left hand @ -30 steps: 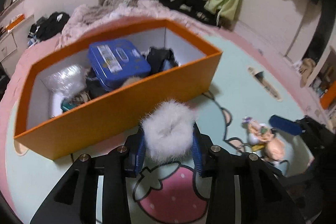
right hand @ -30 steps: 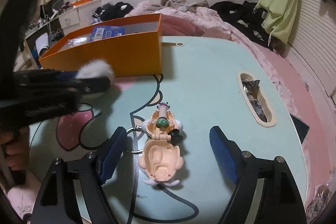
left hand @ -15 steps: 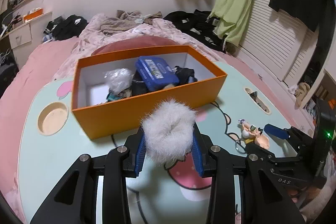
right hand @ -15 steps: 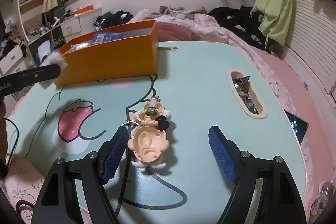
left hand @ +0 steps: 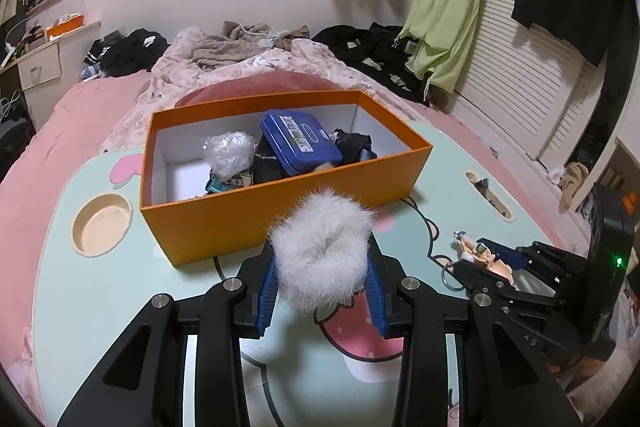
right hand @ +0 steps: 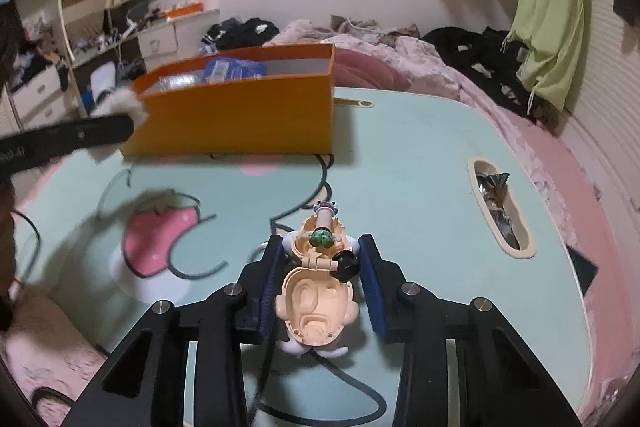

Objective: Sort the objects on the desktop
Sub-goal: 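Lower the figurine and white ball into the orange box, opening both tools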

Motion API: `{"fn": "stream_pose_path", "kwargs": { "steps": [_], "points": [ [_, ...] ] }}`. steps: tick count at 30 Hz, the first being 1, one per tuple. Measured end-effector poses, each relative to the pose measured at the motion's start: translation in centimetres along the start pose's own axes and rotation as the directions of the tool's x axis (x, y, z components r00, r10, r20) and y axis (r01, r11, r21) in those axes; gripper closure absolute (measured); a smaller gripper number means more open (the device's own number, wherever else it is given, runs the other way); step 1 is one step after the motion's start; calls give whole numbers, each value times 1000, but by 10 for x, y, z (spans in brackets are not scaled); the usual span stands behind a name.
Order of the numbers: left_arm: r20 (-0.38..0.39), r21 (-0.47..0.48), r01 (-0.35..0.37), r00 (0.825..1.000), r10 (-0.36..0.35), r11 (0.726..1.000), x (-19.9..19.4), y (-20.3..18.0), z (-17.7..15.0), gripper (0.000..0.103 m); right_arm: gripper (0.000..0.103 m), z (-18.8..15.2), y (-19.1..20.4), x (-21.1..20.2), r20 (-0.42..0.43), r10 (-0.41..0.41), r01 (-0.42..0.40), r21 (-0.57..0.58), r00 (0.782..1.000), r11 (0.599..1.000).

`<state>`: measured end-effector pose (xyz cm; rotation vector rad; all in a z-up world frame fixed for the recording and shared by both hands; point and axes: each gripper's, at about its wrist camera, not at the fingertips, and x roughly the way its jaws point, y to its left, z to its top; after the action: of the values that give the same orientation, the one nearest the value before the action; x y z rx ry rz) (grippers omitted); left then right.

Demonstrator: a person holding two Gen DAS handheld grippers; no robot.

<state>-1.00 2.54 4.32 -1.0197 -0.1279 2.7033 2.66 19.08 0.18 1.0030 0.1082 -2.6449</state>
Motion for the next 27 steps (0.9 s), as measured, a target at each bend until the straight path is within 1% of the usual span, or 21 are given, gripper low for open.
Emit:
{"fn": "stream_pose_path", "kwargs": {
  "steps": [2,4,8,12,15,18,19,20,21,22,23,25,27],
  "points": [
    [7,-9,-4,1000,4,1000,-3,2,2,64,68,11,-1,-7,31,44,-45,31,999,998],
    [20,-15,-10,1000,10,1000,-7,5,6,64,68,25,2,-12,61,68,-70,37,996,997],
    [62,0,-26,998,26,1000,-18,7,21,64,68,67,14,-20,136,133,-137,20,982,990],
    [104,7,-42,994,41,999,-22,10,43,64,68,109,31,-21,203,170,-169,-24,964,985],
    [115,13,-63,991,62,998,-17,13,61,64,68,138,40,-11,234,167,-161,-46,958,986],
    [109,17,-92,990,90,996,-4,19,73,64,67,159,42,10,224,164,-159,-42,961,986],
    [99,15,-97,991,95,995,2,22,75,62,67,163,43,19,213,161,-156,-41,964,987],
    [80,10,-99,992,98,995,10,26,76,58,66,166,43,32,185,157,-150,-47,970,988],
    [40,-2,-105,994,105,994,21,31,76,47,66,166,44,41,153,146,-140,-51,977,989],
    [16,-16,-111,994,111,994,28,36,74,40,62,165,44,54,118,124,-119,-48,985,992],
    [6,-24,-113,994,113,993,32,38,73,40,57,162,43,61,97,111,-108,-43,989,993],
    [-14,-34,-108,994,108,994,39,42,65,39,54,153,40,70,74,116,-114,-34,990,993],
    [-24,-34,-107,994,106,994,41,43,59,39,48,145,37,72,74,116,-114,-32,990,993]
  ]
}}
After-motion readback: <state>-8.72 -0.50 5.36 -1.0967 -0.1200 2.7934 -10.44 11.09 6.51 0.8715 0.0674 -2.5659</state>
